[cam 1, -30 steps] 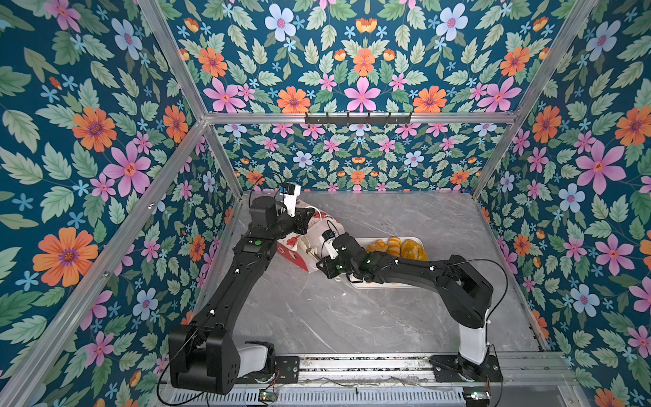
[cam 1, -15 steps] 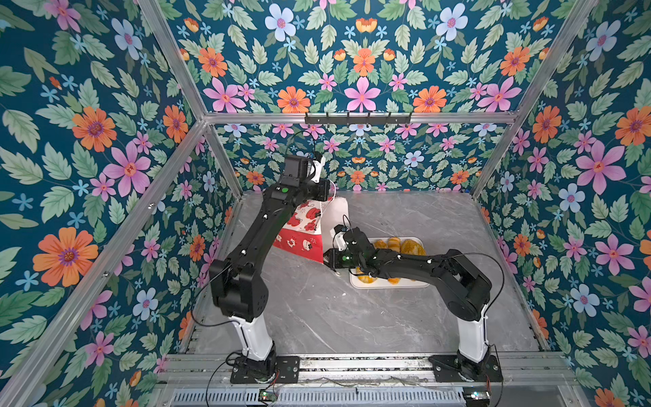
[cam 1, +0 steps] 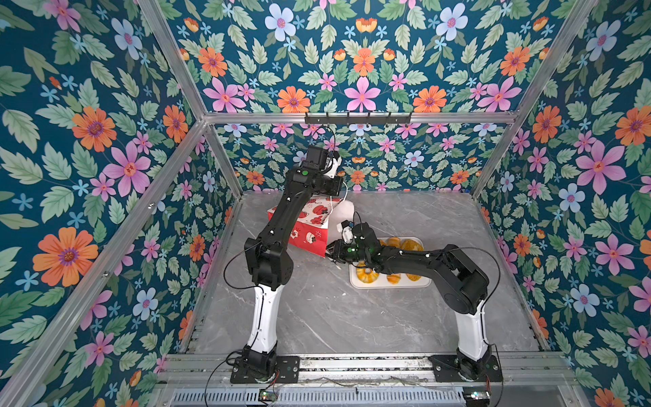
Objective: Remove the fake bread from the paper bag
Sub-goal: 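Push the tongs deeper into the bag toward the small yellow ring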
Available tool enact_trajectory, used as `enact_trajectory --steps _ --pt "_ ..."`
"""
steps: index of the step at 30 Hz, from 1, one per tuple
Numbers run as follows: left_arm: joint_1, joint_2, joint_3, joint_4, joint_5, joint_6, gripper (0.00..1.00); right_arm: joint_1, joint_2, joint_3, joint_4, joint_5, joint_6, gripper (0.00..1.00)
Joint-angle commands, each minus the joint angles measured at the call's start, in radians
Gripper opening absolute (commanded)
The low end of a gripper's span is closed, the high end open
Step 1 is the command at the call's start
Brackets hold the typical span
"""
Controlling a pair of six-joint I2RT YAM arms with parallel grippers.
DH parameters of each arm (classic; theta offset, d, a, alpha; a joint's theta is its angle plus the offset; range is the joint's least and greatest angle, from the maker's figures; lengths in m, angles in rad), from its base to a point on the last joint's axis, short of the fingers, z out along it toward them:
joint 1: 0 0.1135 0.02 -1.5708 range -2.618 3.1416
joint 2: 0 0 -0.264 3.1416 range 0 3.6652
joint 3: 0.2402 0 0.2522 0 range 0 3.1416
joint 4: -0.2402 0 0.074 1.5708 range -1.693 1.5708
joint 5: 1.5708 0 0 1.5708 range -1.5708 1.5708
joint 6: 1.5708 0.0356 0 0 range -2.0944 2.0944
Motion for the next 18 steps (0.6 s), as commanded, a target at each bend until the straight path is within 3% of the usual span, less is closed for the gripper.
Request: enact_trajectory --steps 1,9,18 --pt "0.000 -0.034 -0.051 0.016 -0.008 0.020 0.00 0.000 0.009 0.017 0.102 -0.059 0.062 0.26" --pt "-0.002 -0.187 -0.308 0.193 -0.006 0.015 0.00 -0.001 0.011 0.043 0.132 -0.107 0.089 0.26" --pt "-0.001 -0.207 -0.358 0.220 0.001 0.008 0.00 0.000 0.015 0.037 0.293 -0.230 0.237 0.26"
